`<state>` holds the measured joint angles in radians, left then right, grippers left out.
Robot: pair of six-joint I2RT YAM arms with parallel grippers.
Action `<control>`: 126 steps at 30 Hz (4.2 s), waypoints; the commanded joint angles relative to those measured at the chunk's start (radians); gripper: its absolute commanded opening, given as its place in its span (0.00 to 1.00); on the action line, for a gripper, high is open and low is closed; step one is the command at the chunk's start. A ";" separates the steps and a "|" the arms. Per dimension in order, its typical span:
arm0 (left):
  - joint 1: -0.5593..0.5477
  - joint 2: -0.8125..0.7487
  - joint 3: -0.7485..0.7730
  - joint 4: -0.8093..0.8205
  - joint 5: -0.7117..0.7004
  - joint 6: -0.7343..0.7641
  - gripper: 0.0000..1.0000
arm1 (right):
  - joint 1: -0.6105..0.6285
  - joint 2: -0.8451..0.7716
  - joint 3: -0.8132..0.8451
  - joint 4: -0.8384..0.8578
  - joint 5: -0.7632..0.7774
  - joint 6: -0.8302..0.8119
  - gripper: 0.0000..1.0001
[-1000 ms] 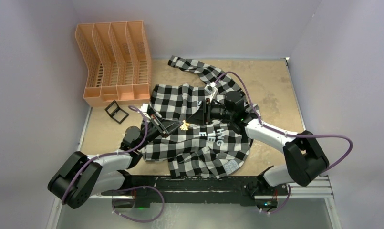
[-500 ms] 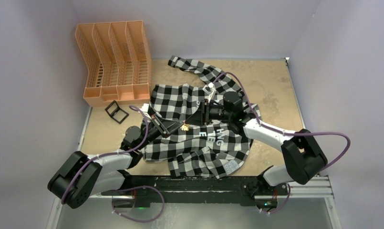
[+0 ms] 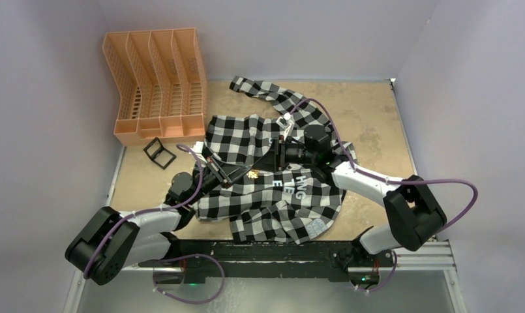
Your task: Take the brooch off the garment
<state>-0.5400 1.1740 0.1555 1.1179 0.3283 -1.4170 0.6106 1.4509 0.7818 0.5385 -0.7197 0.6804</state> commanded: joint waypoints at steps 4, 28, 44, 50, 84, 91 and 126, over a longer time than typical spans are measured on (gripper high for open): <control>-0.012 -0.027 0.039 0.057 0.001 0.032 0.00 | 0.006 -0.002 0.050 -0.040 0.039 -0.036 0.47; -0.032 -0.091 0.058 0.005 -0.010 0.086 0.00 | 0.006 -0.055 0.076 -0.206 0.236 -0.135 0.44; -0.031 -0.141 0.036 -0.125 -0.069 0.133 0.00 | 0.006 -0.182 0.018 -0.139 0.184 -0.112 0.52; -0.031 -0.157 0.038 -0.146 -0.083 0.147 0.00 | 0.004 -0.235 -0.059 -0.074 0.212 -0.108 0.57; -0.033 -0.031 0.106 0.023 0.048 0.107 0.00 | -0.056 -0.099 -0.225 0.505 -0.053 0.204 0.28; -0.033 -0.029 0.104 0.020 0.048 0.112 0.00 | -0.064 -0.110 -0.235 0.515 -0.061 0.213 0.24; -0.282 -0.218 0.463 -0.858 -0.396 1.101 0.43 | -0.154 -0.183 0.020 -0.232 0.017 0.114 0.00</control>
<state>-0.7918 0.9333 0.5564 0.3477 0.0273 -0.5434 0.4793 1.2617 0.7139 0.4458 -0.6991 0.8032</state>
